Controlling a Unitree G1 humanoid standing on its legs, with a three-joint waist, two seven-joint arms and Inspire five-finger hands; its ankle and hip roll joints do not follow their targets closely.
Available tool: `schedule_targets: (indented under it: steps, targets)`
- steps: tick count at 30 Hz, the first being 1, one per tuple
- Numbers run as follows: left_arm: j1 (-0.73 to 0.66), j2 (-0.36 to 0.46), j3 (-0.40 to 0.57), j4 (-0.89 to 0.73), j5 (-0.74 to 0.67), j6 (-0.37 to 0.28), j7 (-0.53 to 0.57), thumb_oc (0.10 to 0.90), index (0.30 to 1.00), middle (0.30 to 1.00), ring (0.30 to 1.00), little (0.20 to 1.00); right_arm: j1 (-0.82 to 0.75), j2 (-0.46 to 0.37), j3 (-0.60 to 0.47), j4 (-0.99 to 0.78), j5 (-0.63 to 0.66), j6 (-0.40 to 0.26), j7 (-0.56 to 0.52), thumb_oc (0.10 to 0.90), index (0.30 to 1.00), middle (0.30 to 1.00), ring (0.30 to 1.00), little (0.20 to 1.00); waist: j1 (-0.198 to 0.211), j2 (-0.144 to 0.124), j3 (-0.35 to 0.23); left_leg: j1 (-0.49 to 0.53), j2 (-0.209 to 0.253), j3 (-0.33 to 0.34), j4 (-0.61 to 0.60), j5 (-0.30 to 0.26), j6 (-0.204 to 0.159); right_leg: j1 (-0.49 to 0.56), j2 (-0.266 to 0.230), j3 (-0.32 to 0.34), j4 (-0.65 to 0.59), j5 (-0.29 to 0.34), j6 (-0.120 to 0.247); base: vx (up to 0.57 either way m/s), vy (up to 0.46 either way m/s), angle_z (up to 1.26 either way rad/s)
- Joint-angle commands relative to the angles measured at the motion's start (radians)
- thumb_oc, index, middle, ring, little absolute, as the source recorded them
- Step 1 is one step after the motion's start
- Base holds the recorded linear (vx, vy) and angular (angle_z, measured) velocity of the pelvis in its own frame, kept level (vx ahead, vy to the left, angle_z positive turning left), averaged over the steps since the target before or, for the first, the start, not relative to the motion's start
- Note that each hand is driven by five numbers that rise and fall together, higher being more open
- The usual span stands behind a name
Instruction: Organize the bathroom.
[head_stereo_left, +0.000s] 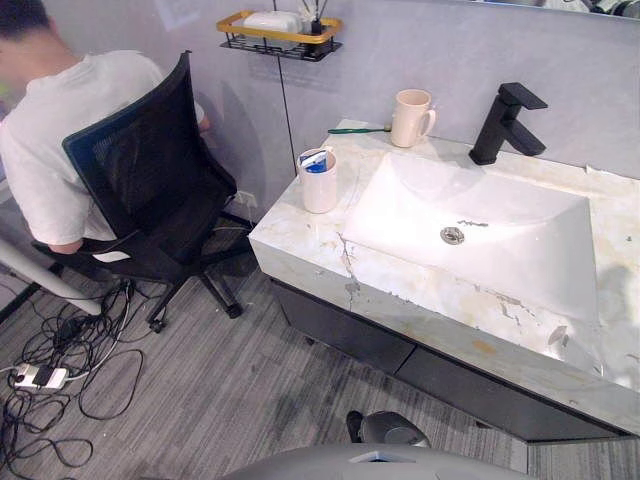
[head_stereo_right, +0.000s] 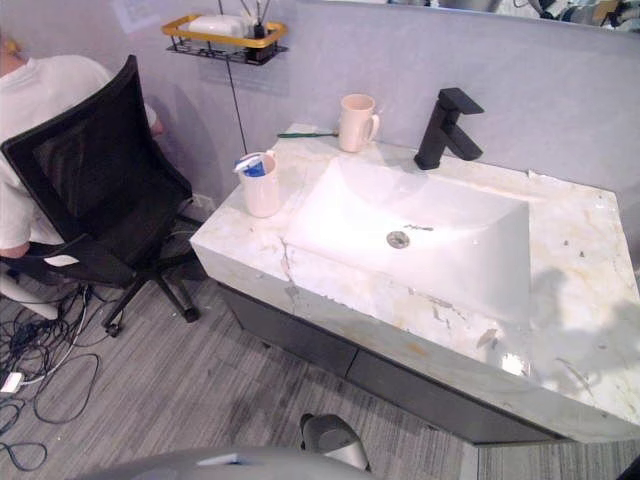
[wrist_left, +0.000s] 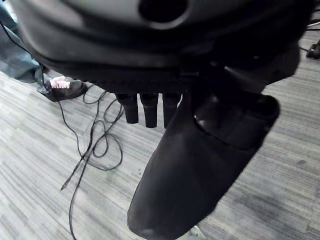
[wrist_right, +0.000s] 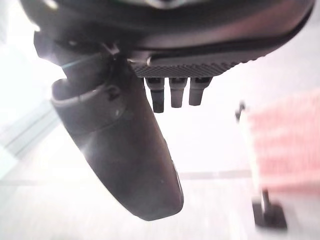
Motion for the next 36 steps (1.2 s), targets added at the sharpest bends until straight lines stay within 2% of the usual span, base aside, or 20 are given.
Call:
schedule_targets:
  steps: [1, 4, 6, 7, 11, 14, 16, 18, 19, 21, 22, 27, 29, 30, 33, 34, 36]
  targets:
    - [0.019, 0.072, 0.019, 0.088, 0.007, 0.023, 0.004, 0.8, 0.9, 0.9, 0.9, 0.9, 0.01, -0.095, -0.022, -0.041, -0.088, -0.119, -0.102, 0.8, 0.9, 0.9, 0.9, 0.9, 0.031, -0.091, -0.025, 0.022, 0.06, -0.093, 0.123, 0.03, -0.035, 0.113, -0.013, 0.104, -0.209, 0.068, 0.088, 0.0, 0.025, -0.11]
    - [0.013, 0.072, 0.025, 0.09, 0.003, 0.026, -0.001, 0.8, 0.9, 0.9, 0.9, 0.9, 0.062, -0.095, -0.065, 0.044, -0.086, -0.084, -0.178, 0.8, 0.9, 0.9, 0.9, 0.9, 0.02, -0.092, -0.031, 0.03, 0.059, -0.085, 0.115, 0.035, -0.039, 0.112, -0.007, 0.114, -0.212, 0.069, 0.087, 0.0, 0.027, -0.05]
    - [0.011, 0.071, 0.023, 0.092, 0.001, 0.025, -0.002, 0.8, 0.9, 0.9, 0.9, 0.9, 0.072, -0.096, -0.074, 0.064, -0.089, -0.081, -0.192, 0.8, 0.9, 0.9, 0.9, 0.9, 0.018, -0.091, -0.03, 0.033, 0.06, -0.084, 0.114, 0.033, -0.04, 0.112, -0.006, 0.114, -0.211, 0.068, 0.087, 0.0, 0.0, 0.0]
    - [0.004, 0.07, 0.026, 0.094, 0.01, 0.03, -0.006, 0.8, 0.9, 0.9, 0.9, 0.9, 0.099, -0.088, -0.085, 0.116, -0.082, -0.05, -0.237, 0.8, 0.9, 0.9, 0.9, 0.9, 0.012, -0.093, -0.034, 0.035, 0.058, -0.082, 0.105, 0.039, -0.042, 0.106, -0.001, 0.119, -0.211, 0.07, 0.086, 0.0, 0.0, 0.0]
    - [-0.002, 0.065, 0.027, 0.108, 0.005, 0.023, -0.004, 0.8, 0.9, 0.9, 0.9, 0.9, 0.121, -0.048, -0.093, 0.227, 0.016, -0.06, -0.294, 0.8, 0.9, 0.9, 0.9, 0.9, 0.007, -0.093, -0.034, 0.034, 0.058, -0.078, 0.102, 0.043, -0.044, 0.098, 0.004, 0.123, -0.207, 0.071, 0.081, -0.02, 0.017, -0.03]
    - [-0.002, 0.065, 0.028, 0.113, 0.005, 0.022, -0.006, 0.8, 0.9, 0.9, 0.9, 0.9, 0.13, -0.038, -0.096, 0.247, 0.033, -0.062, -0.3, 0.8, 0.9, 0.9, 0.9, 0.9, 0.004, -0.091, -0.032, 0.038, 0.059, -0.078, 0.106, 0.032, -0.043, 0.104, 0.005, 0.122, -0.206, 0.065, 0.082, 0.0, 0.017, -0.05]
    - [-0.011, 0.07, 0.037, 0.129, -0.005, 0.017, -0.011, 0.8, 0.9, 0.9, 0.9, 0.9, 0.15, 0.018, -0.104, 0.319, 0.096, -0.058, -0.321, 0.8, 0.9, 0.9, 0.9, 0.9, -0.005, -0.087, -0.031, 0.046, 0.06, -0.065, 0.099, 0.026, -0.043, 0.101, 0.004, 0.121, -0.203, 0.065, 0.083, -0.02, 0.015, 0.0]
    - [-0.019, 0.071, 0.043, 0.137, -0.017, 0.011, -0.011, 0.8, 0.9, 0.9, 0.9, 0.9, 0.168, 0.054, -0.125, 0.369, 0.153, -0.068, -0.317, 0.8, 0.9, 0.9, 0.9, 0.9, -0.011, -0.083, -0.03, 0.049, 0.059, -0.06, 0.093, 0.021, -0.042, 0.099, 0.002, 0.121, -0.204, 0.066, 0.085, -0.01, 0.048, 0.0]
    - [-0.025, 0.073, 0.043, 0.137, -0.016, 0.015, -0.014, 0.8, 0.9, 0.9, 0.9, 0.9, 0.173, 0.071, -0.135, 0.388, 0.136, -0.069, -0.308, 0.8, 0.9, 0.9, 0.9, 0.9, -0.014, -0.08, -0.03, 0.053, 0.059, -0.057, 0.088, 0.017, -0.042, 0.098, 0.001, 0.12, -0.203, 0.066, 0.086, -0.01, 0.051, 0.01]
    - [-0.029, 0.072, 0.049, 0.136, -0.018, 0.014, -0.018, 0.8, 0.9, 0.9, 0.9, 0.9, 0.179, 0.1, -0.123, 0.401, 0.146, -0.057, -0.316, 0.8, 0.9, 0.9, 0.9, 0.9, -0.015, -0.077, -0.028, 0.053, 0.057, -0.056, 0.087, 0.02, -0.041, 0.097, 0.0, 0.121, -0.203, 0.066, 0.087, -0.03, 0.036, 0.01]
    - [-0.034, 0.068, 0.049, 0.14, -0.022, 0.015, -0.019, 0.8, 0.9, 0.9, 0.9, 0.9, 0.177, 0.138, -0.113, 0.426, 0.195, -0.069, -0.319, 0.8, 0.9, 0.9, 0.9, 0.9, -0.016, -0.073, -0.028, 0.052, 0.056, -0.056, 0.087, 0.024, -0.04, 0.095, 0.001, 0.122, -0.205, 0.068, 0.087, -0.02, 0.034, 0.0]
    - [-0.053, 0.063, 0.072, 0.162, -0.016, 0.022, -0.024, 0.8, 0.9, 0.9, 0.9, 0.9, 0.21, 0.245, -0.1, 0.547, 0.249, -0.078, -0.301, 0.8, 0.9, 0.9, 0.9, 0.9, -0.026, -0.063, -0.025, 0.058, 0.051, -0.049, 0.08, 0.02, -0.035, 0.096, 0.0, 0.124, -0.205, 0.071, 0.088, -0.02, 0.039, 0.0]
    - [-0.06, 0.062, 0.078, 0.166, -0.016, 0.024, -0.029, 0.8, 0.9, 0.9, 0.9, 0.9, 0.228, 0.286, -0.084, 0.6, 0.286, -0.068, -0.271, 0.8, 0.9, 0.9, 0.9, 0.9, -0.03, -0.058, -0.023, 0.062, 0.049, -0.045, 0.075, 0.02, -0.033, 0.097, -0.001, 0.124, -0.207, 0.072, 0.089, -0.02, 0.04, 0.0]
    - [-0.061, 0.06, 0.082, 0.165, -0.013, 0.021, -0.031, 0.8, 0.9, 0.9, 0.9, 0.9, 0.233, 0.312, -0.07, 0.618, 0.295, -0.092, -0.246, 0.8, 0.9, 0.9, 0.9, 0.9, -0.031, -0.055, -0.022, 0.064, 0.049, -0.042, 0.073, 0.019, -0.033, 0.097, -0.002, 0.123, -0.207, 0.073, 0.089, -0.03, 0.037, -0.03]
    - [-0.066, 0.056, 0.096, 0.158, -0.001, -0.018, -0.041, 0.8, 0.9, 0.9, 0.9, 0.9, 0.237, 0.38, -0.005, 0.637, 0.284, -0.1, -0.17, 0.8, 0.9, 0.9, 0.9, 0.9, -0.038, -0.049, -0.019, 0.07, 0.047, -0.035, 0.066, 0.021, -0.03, 0.097, -0.004, 0.124, -0.21, 0.077, 0.091, -0.02, 0.019, -0.02]
    - [-0.066, 0.056, 0.096, 0.158, -0.001, -0.018, -0.041, 0.8, 0.9, 0.9, 0.9, 0.9, 0.237, 0.38, -0.005, 0.637, 0.284, -0.1, -0.17, 0.8, 0.9, 0.9, 0.9, 0.9, -0.038, -0.049, -0.019, 0.07, 0.047, -0.035, 0.066, 0.021, -0.03, 0.097, -0.004, 0.124, -0.21, 0.077, 0.091, 0.0, 0.0, 0.0]
    - [-0.08, 0.049, 0.094, 0.152, -0.021, -0.017, -0.037, 0.8, 0.9, 0.9, 0.9, 0.9, 0.231, 0.434, 0.052, 0.648, 0.288, -0.101, -0.13, 0.8, 0.9, 0.9, 0.9, 0.9, -0.043, -0.045, -0.018, 0.073, 0.045, -0.03, 0.059, 0.021, -0.028, 0.093, -0.006, 0.124, -0.21, 0.079, 0.093, -0.04, 0.016, -0.02]
